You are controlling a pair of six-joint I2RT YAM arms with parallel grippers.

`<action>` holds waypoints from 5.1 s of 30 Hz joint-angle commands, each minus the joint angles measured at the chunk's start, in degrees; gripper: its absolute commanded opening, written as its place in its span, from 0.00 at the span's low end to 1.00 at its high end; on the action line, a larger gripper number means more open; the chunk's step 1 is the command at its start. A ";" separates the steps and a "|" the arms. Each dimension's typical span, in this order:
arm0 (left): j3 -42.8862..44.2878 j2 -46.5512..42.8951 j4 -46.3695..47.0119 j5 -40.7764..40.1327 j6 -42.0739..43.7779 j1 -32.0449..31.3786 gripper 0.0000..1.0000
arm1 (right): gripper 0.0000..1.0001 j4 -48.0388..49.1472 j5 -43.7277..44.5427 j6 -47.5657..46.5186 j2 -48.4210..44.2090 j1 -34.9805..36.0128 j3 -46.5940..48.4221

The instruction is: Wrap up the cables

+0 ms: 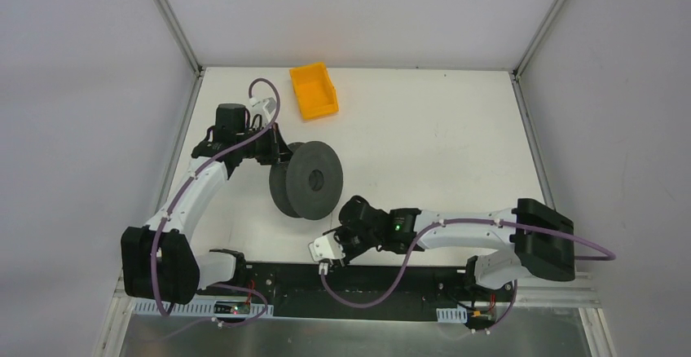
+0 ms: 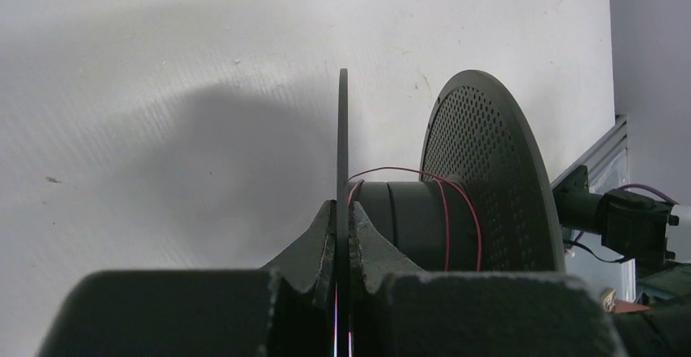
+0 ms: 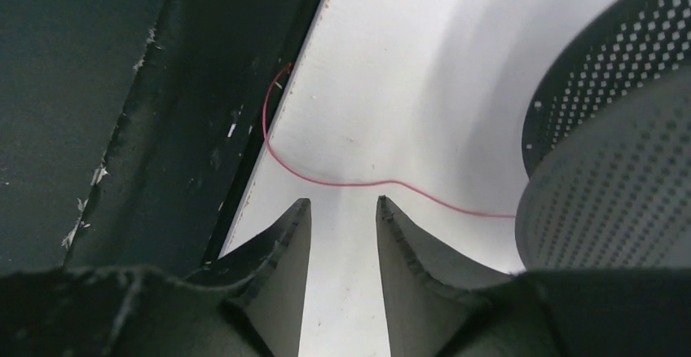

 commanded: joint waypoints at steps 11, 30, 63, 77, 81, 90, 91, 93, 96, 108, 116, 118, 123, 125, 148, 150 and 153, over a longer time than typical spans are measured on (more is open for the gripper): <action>3.41 2.73 -0.15 -2.78 -4.27 0.76 0.00 | 0.42 -14.17 -8.05 -6.76 7.88 0.90 8.89; 2.64 3.04 -0.15 -4.97 -5.34 0.83 0.00 | 0.42 -3.95 -2.40 -5.28 15.60 2.57 8.75; 0.18 0.86 -0.50 -14.90 -11.44 1.38 0.00 | 0.00 24.95 17.83 20.79 9.27 3.08 0.31; -2.04 -1.16 0.82 -17.85 -17.48 1.38 0.00 | 0.00 42.36 31.64 29.73 10.83 2.56 -1.20; -2.53 -1.52 0.80 -18.38 -17.72 1.38 0.00 | 0.00 43.39 33.92 29.93 10.49 2.57 -1.25; -3.07 -2.03 1.61 -19.72 -19.94 1.38 0.00 | 0.00 47.98 40.79 30.98 10.91 2.80 -1.49; -3.11 -1.99 1.61 -20.07 -20.24 1.38 0.00 | 0.00 48.24 40.73 30.90 10.74 2.90 -1.60; -3.20 -1.97 1.74 -20.27 -20.83 1.38 0.00 | 0.00 48.76 40.83 30.81 10.55 3.00 -1.85; -3.28 -1.80 1.94 -20.30 -21.61 1.38 0.00 | 0.00 49.78 41.31 30.71 10.31 3.13 -2.17; -4.14 -1.95 2.15 -20.57 -21.78 1.33 0.00 | 0.00 54.28 46.63 29.27 10.65 3.89 -2.93; -4.17 -1.95 2.14 -21.35 -23.26 1.46 0.00 | 0.00 60.46 53.70 26.36 12.59 5.03 -2.79; -4.20 -1.78 2.22 -21.27 -24.12 1.47 0.00 | 0.00 62.64 55.60 24.36 13.79 5.67 -2.21; -4.41 -1.48 2.75 -20.75 -26.53 1.55 0.00 | 0.00 73.40 61.77 16.97 18.45 6.94 -0.90; -4.41 -1.39 2.75 -20.87 -26.93 1.55 0.00 | 0.00 77.64 63.60 14.08 20.00 7.17 -0.40; -5.69 -2.24 3.12 -21.26 -34.39 1.88 0.00 | 0.00 82.33 67.20 5.51 24.93 7.93 5.11; -5.95 -2.83 3.11 -21.68 -34.71 1.91 0.00 | 0.00 84.22 68.29 2.48 26.49 8.14 6.28; -6.17 -3.56 3.10 -21.98 -35.50 1.99 0.00 | 0.00 87.44 68.22 -2.74 28.82 8.57 7.27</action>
